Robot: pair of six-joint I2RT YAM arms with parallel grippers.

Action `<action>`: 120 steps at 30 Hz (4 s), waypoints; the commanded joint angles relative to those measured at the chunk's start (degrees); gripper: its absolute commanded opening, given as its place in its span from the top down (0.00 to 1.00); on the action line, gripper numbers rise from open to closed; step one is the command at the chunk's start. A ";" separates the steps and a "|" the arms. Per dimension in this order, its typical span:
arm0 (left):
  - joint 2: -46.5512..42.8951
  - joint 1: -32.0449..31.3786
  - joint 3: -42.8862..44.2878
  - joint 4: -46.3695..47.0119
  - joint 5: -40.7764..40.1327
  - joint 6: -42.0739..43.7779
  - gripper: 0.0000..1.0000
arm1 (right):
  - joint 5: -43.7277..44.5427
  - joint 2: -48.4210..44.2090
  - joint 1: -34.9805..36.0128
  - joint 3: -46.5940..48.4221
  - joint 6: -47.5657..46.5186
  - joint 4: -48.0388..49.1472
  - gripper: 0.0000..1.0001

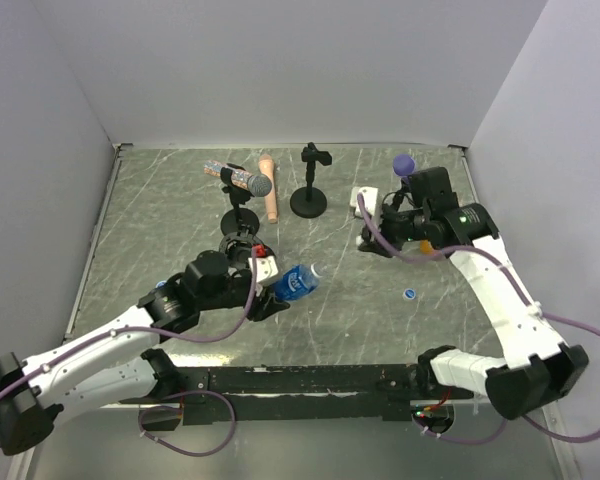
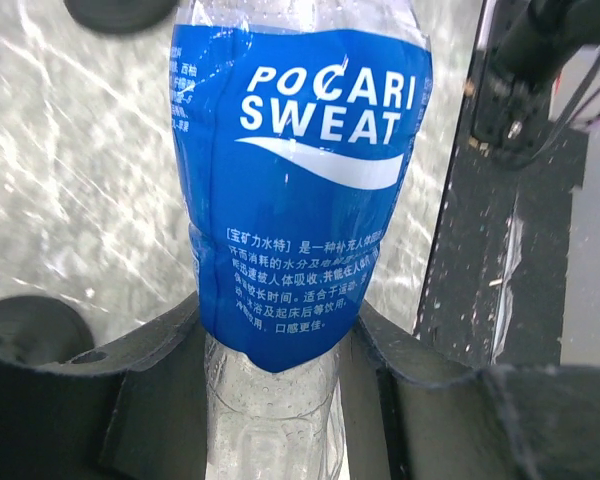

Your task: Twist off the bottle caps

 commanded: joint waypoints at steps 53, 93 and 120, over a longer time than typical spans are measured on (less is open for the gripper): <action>11.53 -3.90 3.95 23.91 4.88 -7.13 0.99 | -25.11 -8.98 -7.92 -5.24 -16.79 -22.15 0.01; -0.32 -6.98 5.88 17.60 -16.13 -6.35 0.03 | -6.77 -6.60 -19.64 0.83 4.18 -19.47 0.69; -5.69 -6.89 8.35 9.67 -15.60 -6.52 0.03 | 7.49 3.32 -50.70 -9.62 -1.02 -1.83 0.64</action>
